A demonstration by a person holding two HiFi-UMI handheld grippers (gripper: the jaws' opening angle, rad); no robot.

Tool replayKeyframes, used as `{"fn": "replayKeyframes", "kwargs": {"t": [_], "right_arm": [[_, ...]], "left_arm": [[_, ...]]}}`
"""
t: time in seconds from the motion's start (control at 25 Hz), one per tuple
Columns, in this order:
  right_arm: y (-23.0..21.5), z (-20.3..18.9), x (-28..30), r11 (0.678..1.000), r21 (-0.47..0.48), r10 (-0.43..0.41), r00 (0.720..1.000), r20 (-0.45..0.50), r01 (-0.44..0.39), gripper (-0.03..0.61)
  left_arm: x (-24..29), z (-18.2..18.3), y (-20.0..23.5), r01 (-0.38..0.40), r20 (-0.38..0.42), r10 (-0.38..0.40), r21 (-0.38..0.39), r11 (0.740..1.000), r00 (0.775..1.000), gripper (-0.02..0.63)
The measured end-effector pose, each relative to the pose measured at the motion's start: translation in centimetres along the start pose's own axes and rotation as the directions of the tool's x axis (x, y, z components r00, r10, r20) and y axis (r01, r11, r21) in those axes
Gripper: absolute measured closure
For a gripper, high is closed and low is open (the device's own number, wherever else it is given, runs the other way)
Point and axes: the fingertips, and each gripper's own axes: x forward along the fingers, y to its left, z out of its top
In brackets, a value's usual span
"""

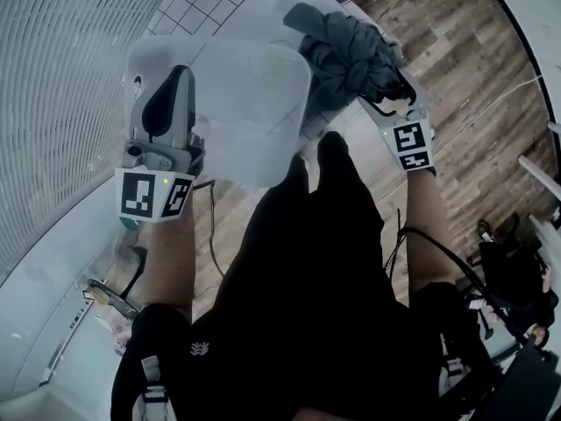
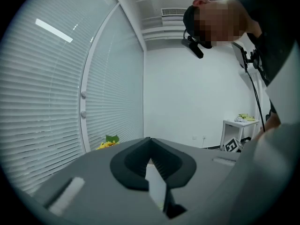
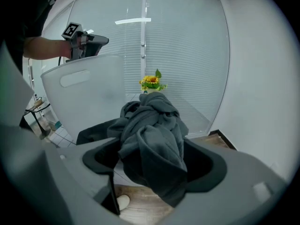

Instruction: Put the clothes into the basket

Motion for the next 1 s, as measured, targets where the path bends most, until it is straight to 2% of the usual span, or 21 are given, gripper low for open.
{"fn": "replayKeyframes", "kwargs": {"t": [0.32, 0.48, 0.64, 0.84, 1.0], "right_arm": [[0.6, -1.2, 1.7, 0.998, 0.019, 0.061, 0.996, -0.066, -0.060, 0.178], [1.5, -1.5, 1.8, 0.993, 0.042, 0.115, 0.989, -0.094, -0.112, 0.272], [1.6, -1.3, 1.3, 0.991, 0.045, 0.129, 0.986, -0.105, -0.125, 0.324], [1.5, 0.2, 0.3, 0.988, 0.089, 0.134, 0.989, -0.063, -0.128, 0.384], [1.7, 1.8, -0.3, 0.980, 0.143, 0.144, 0.989, -0.012, -0.141, 0.405]], "left_arm": [[-0.6, -0.4, -0.3, -0.016, -0.012, 0.016, -0.009, 1.000, 1.000, 0.607], [-1.6, -0.5, -0.2, -0.036, -0.014, 0.036, -0.020, 0.999, 0.999, 0.607], [-2.7, -0.3, 0.2, -0.061, -0.003, 0.061, -0.035, 0.998, 0.998, 0.607], [-3.8, 0.8, 0.6, -0.082, 0.021, 0.083, -0.038, 0.996, 0.996, 0.607], [-4.5, 1.6, 0.8, -0.087, 0.041, 0.089, -0.041, 0.995, 0.995, 0.607]]}}
